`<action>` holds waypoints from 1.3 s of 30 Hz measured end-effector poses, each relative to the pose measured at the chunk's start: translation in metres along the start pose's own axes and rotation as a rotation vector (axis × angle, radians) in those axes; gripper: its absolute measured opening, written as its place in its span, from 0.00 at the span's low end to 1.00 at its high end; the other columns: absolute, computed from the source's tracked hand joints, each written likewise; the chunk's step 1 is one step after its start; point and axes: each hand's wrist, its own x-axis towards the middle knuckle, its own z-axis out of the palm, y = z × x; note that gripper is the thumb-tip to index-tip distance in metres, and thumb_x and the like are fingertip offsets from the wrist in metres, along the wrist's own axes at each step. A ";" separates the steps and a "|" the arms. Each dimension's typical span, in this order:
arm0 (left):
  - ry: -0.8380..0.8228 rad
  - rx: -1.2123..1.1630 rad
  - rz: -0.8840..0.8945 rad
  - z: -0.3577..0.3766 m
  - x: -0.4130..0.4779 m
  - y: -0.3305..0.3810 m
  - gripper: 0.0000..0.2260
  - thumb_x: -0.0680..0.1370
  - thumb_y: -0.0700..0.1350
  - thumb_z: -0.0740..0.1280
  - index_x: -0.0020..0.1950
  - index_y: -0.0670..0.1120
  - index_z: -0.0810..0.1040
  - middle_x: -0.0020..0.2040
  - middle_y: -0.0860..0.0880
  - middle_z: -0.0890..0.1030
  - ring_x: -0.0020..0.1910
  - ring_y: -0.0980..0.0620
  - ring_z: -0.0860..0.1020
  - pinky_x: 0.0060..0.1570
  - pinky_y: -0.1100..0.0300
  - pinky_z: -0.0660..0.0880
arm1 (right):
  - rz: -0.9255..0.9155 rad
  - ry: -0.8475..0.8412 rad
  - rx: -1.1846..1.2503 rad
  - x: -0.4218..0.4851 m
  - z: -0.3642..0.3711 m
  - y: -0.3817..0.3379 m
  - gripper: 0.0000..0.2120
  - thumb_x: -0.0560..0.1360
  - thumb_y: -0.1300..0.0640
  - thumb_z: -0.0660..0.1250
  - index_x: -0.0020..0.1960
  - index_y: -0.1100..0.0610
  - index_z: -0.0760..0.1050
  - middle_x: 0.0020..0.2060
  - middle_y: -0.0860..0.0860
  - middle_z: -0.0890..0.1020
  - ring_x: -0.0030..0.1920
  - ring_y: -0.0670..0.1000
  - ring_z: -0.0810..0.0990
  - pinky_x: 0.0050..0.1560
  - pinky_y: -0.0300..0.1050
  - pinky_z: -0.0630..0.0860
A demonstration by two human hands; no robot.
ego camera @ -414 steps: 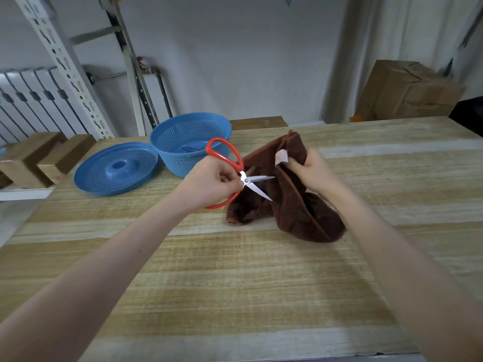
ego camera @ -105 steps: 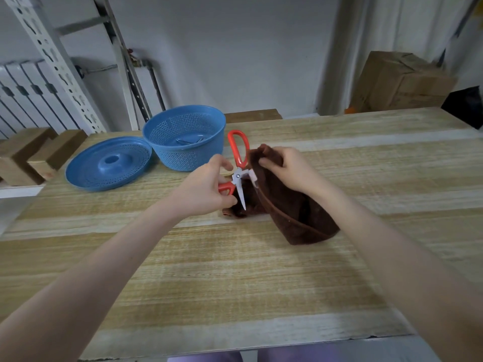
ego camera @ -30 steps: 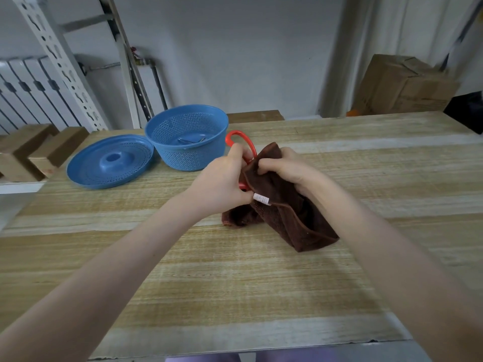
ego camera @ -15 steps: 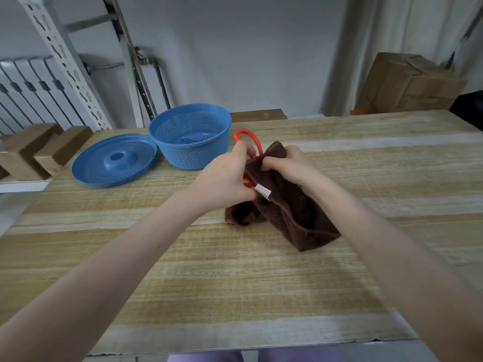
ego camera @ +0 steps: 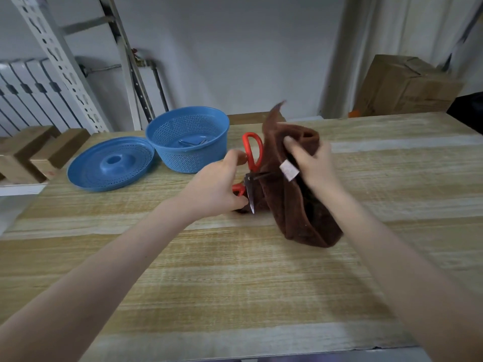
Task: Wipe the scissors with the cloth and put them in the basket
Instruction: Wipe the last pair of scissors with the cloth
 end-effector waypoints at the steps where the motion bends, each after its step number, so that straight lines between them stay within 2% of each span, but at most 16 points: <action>1: 0.001 -0.020 -0.001 0.000 0.001 0.000 0.36 0.69 0.46 0.75 0.71 0.42 0.60 0.67 0.45 0.75 0.63 0.47 0.75 0.57 0.56 0.72 | -0.243 -0.081 -0.190 -0.002 0.003 -0.001 0.04 0.74 0.58 0.69 0.47 0.52 0.80 0.43 0.47 0.83 0.49 0.48 0.79 0.55 0.44 0.73; 3: 0.008 -0.056 0.006 -0.001 0.003 0.003 0.40 0.67 0.50 0.76 0.72 0.42 0.58 0.58 0.45 0.80 0.55 0.45 0.79 0.51 0.51 0.74 | -0.674 -0.328 -0.647 -0.005 0.008 0.001 0.10 0.70 0.55 0.67 0.50 0.55 0.81 0.48 0.49 0.82 0.54 0.51 0.73 0.59 0.45 0.66; 6: 0.016 -0.051 0.000 -0.005 0.004 0.005 0.48 0.66 0.46 0.77 0.76 0.43 0.49 0.57 0.44 0.81 0.41 0.50 0.81 0.45 0.50 0.77 | -0.804 -0.529 -0.999 -0.003 0.014 0.012 0.17 0.68 0.52 0.60 0.52 0.53 0.82 0.51 0.46 0.81 0.59 0.52 0.71 0.64 0.48 0.61; 8: 0.014 -0.050 -0.006 -0.006 0.002 0.004 0.48 0.67 0.42 0.74 0.77 0.44 0.46 0.55 0.40 0.81 0.36 0.51 0.81 0.43 0.48 0.78 | -0.793 -0.548 -0.980 0.002 0.013 0.020 0.14 0.66 0.57 0.64 0.49 0.52 0.83 0.48 0.44 0.81 0.57 0.51 0.71 0.66 0.50 0.60; 12: -0.034 -0.108 0.009 0.000 -0.002 0.000 0.48 0.69 0.44 0.75 0.77 0.45 0.45 0.51 0.44 0.82 0.54 0.47 0.81 0.50 0.51 0.78 | -0.729 -0.481 -0.745 0.007 0.016 0.027 0.05 0.66 0.61 0.73 0.40 0.54 0.84 0.39 0.44 0.82 0.51 0.50 0.72 0.56 0.49 0.69; 14: -0.052 -0.168 -0.036 0.000 -0.002 -0.002 0.46 0.69 0.41 0.74 0.77 0.45 0.46 0.52 0.46 0.82 0.49 0.53 0.82 0.47 0.60 0.78 | -0.737 -0.436 -0.660 0.003 0.016 0.034 0.03 0.66 0.61 0.74 0.39 0.55 0.84 0.38 0.45 0.83 0.48 0.52 0.75 0.52 0.47 0.70; 16: -0.051 -0.204 -0.080 -0.003 -0.001 -0.005 0.45 0.69 0.38 0.72 0.77 0.47 0.46 0.60 0.48 0.79 0.35 0.60 0.80 0.37 0.68 0.75 | -0.724 -0.335 -0.625 0.002 0.010 0.040 0.01 0.67 0.61 0.75 0.38 0.56 0.84 0.37 0.47 0.84 0.45 0.54 0.77 0.48 0.48 0.73; 18: -0.023 -0.194 -0.099 -0.006 -0.002 -0.009 0.45 0.69 0.36 0.71 0.77 0.49 0.46 0.61 0.53 0.77 0.30 0.58 0.79 0.34 0.66 0.75 | -0.486 -0.097 -0.531 0.003 0.003 0.046 0.03 0.69 0.60 0.76 0.41 0.58 0.83 0.39 0.48 0.83 0.45 0.55 0.80 0.49 0.52 0.76; 19: -0.005 -0.185 -0.101 -0.007 -0.002 -0.010 0.45 0.70 0.36 0.71 0.77 0.50 0.46 0.59 0.56 0.77 0.32 0.56 0.80 0.35 0.63 0.76 | -0.229 0.009 -0.393 0.004 0.002 0.041 0.03 0.71 0.57 0.75 0.43 0.57 0.82 0.41 0.48 0.83 0.47 0.55 0.81 0.52 0.53 0.77; 21: 0.017 -0.175 -0.094 -0.008 -0.001 -0.010 0.44 0.70 0.36 0.71 0.77 0.49 0.46 0.55 0.58 0.77 0.35 0.52 0.81 0.39 0.59 0.77 | 0.166 0.045 -0.066 0.005 0.005 0.035 0.05 0.77 0.52 0.69 0.45 0.53 0.80 0.44 0.48 0.84 0.50 0.52 0.82 0.57 0.53 0.78; 22: 0.024 -0.176 -0.086 -0.007 0.000 -0.009 0.44 0.70 0.37 0.71 0.77 0.49 0.46 0.54 0.58 0.78 0.36 0.52 0.81 0.40 0.58 0.76 | 0.190 0.000 -0.049 0.005 0.009 0.031 0.07 0.78 0.50 0.66 0.46 0.53 0.80 0.45 0.50 0.84 0.50 0.51 0.82 0.58 0.52 0.78; 24: 0.037 -0.184 -0.067 -0.005 0.002 -0.007 0.43 0.70 0.38 0.71 0.77 0.48 0.47 0.53 0.51 0.81 0.38 0.52 0.81 0.43 0.58 0.77 | -0.001 -0.177 -0.248 0.001 0.015 0.026 0.13 0.77 0.46 0.64 0.46 0.54 0.80 0.44 0.51 0.83 0.49 0.51 0.81 0.55 0.51 0.76; 26: 0.038 -0.177 -0.055 -0.003 0.004 -0.005 0.43 0.69 0.40 0.71 0.76 0.48 0.48 0.50 0.42 0.82 0.40 0.49 0.81 0.46 0.51 0.77 | -0.112 -0.326 -0.460 -0.004 0.020 0.025 0.11 0.74 0.45 0.67 0.38 0.50 0.77 0.37 0.48 0.80 0.42 0.46 0.78 0.47 0.47 0.73; 29: 0.026 -0.165 -0.031 -0.002 0.004 -0.004 0.43 0.69 0.40 0.72 0.76 0.48 0.48 0.50 0.39 0.82 0.38 0.48 0.81 0.44 0.45 0.77 | 0.053 -0.389 -0.281 -0.003 0.019 0.026 0.10 0.74 0.56 0.72 0.36 0.49 0.75 0.33 0.45 0.80 0.38 0.45 0.79 0.45 0.46 0.75; 33: 0.016 -0.141 -0.004 -0.003 0.005 -0.002 0.43 0.69 0.38 0.71 0.77 0.47 0.48 0.51 0.49 0.82 0.32 0.59 0.78 0.36 0.59 0.74 | 0.235 -0.400 -0.029 -0.001 0.018 0.025 0.06 0.75 0.61 0.70 0.40 0.54 0.79 0.32 0.45 0.84 0.36 0.45 0.82 0.43 0.42 0.78; 39: 0.012 -0.130 -0.021 -0.003 0.001 -0.007 0.43 0.70 0.36 0.70 0.77 0.47 0.48 0.49 0.58 0.79 0.31 0.62 0.76 0.35 0.68 0.72 | 0.350 -0.293 -0.026 0.009 0.005 0.034 0.04 0.77 0.60 0.68 0.44 0.54 0.80 0.35 0.45 0.85 0.37 0.44 0.84 0.43 0.39 0.77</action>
